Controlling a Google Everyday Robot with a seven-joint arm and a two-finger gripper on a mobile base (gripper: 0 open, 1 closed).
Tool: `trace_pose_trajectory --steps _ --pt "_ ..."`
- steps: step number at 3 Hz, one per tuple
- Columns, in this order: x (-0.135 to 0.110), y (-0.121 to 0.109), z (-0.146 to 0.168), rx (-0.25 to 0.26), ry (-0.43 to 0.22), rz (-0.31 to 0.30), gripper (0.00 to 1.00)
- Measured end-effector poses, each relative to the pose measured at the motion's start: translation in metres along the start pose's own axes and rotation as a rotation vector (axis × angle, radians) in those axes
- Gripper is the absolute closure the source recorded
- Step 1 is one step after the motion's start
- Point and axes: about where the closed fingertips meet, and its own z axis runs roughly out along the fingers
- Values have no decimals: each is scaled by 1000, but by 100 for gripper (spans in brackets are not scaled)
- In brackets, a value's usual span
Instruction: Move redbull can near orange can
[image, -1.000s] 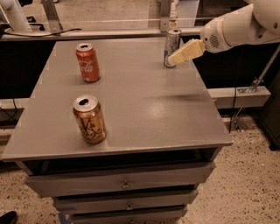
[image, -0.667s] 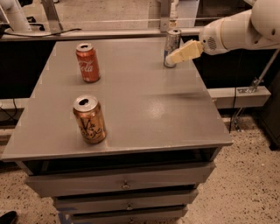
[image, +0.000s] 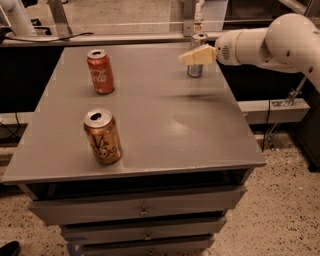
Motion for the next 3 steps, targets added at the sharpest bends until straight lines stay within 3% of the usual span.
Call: trace_pose_trajectory --steps 1,3 --pt "6 -6 26 -12 -53 16 0" --pt "17 -19 48 -20 -118 45 29"
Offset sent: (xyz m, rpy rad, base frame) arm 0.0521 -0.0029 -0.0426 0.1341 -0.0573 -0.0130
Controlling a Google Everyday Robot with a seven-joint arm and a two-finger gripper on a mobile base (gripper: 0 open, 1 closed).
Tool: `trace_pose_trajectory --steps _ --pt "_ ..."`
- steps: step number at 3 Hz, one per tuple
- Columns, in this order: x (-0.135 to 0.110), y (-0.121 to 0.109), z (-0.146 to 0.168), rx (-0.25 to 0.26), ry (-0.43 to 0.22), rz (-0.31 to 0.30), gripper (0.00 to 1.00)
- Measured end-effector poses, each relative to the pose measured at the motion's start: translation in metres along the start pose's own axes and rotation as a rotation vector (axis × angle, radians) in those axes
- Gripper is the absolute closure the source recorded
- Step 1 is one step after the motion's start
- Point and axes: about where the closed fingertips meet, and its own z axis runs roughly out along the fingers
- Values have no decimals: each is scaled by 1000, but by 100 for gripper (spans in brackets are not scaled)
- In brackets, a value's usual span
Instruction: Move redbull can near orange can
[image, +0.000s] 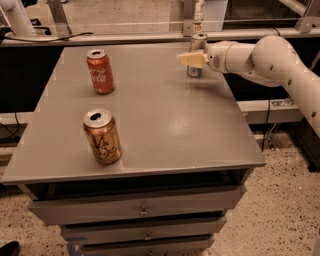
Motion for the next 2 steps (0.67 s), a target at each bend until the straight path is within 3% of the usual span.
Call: trace_pose_trajectory --steps 2 --pt "-10 5 -8 -20 -51 13 77"
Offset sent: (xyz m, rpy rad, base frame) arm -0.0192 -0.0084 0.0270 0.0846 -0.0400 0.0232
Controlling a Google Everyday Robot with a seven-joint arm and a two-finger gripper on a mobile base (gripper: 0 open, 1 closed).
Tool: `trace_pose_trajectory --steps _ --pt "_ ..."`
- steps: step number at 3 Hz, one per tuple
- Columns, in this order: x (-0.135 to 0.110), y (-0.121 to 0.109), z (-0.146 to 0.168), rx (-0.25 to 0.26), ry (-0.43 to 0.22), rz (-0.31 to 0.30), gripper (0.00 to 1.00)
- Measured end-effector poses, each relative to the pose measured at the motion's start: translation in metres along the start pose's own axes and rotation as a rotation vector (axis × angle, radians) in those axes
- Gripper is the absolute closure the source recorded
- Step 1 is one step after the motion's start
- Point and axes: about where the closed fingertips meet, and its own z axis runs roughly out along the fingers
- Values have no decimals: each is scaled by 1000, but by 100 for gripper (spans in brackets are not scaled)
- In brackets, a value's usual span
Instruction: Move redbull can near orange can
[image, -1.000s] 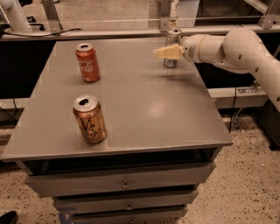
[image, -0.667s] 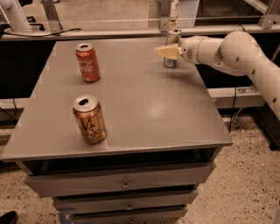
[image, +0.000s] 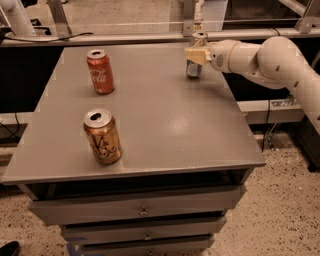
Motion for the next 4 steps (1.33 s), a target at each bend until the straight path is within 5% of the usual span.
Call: trace_pose_trajectory --steps 1,3,4 --pt "-13 18 -17 -57 -18 44 98" --pt "-25 112 -85 -316 -25 38 100" --pt "-25 112 -83 -321 -27 39 100"
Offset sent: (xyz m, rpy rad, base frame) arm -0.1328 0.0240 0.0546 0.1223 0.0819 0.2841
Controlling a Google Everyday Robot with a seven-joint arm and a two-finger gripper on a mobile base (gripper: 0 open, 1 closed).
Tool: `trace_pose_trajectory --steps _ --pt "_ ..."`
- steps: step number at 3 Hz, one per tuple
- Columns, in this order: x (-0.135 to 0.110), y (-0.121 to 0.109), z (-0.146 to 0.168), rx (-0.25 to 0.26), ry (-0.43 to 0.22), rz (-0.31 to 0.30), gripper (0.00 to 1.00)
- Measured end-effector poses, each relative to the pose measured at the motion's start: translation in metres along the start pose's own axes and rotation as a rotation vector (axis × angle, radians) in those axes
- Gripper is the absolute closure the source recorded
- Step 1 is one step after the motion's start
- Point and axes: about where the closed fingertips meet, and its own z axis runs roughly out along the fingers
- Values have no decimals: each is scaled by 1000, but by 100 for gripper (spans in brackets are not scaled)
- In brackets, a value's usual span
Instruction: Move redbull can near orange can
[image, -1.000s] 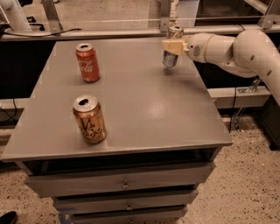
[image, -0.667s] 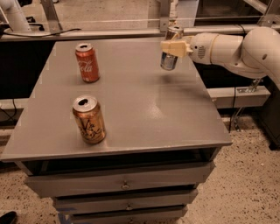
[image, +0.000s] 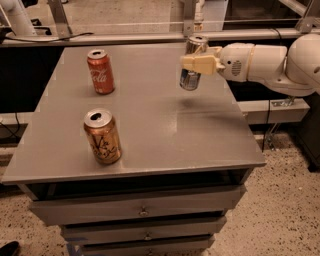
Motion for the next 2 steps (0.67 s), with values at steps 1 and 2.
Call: trace_pose_trajectory --steps 1,2 --pt "11 21 0 -53 26 -28 100" --pt "24 63 -7 -127 45 -68 100"
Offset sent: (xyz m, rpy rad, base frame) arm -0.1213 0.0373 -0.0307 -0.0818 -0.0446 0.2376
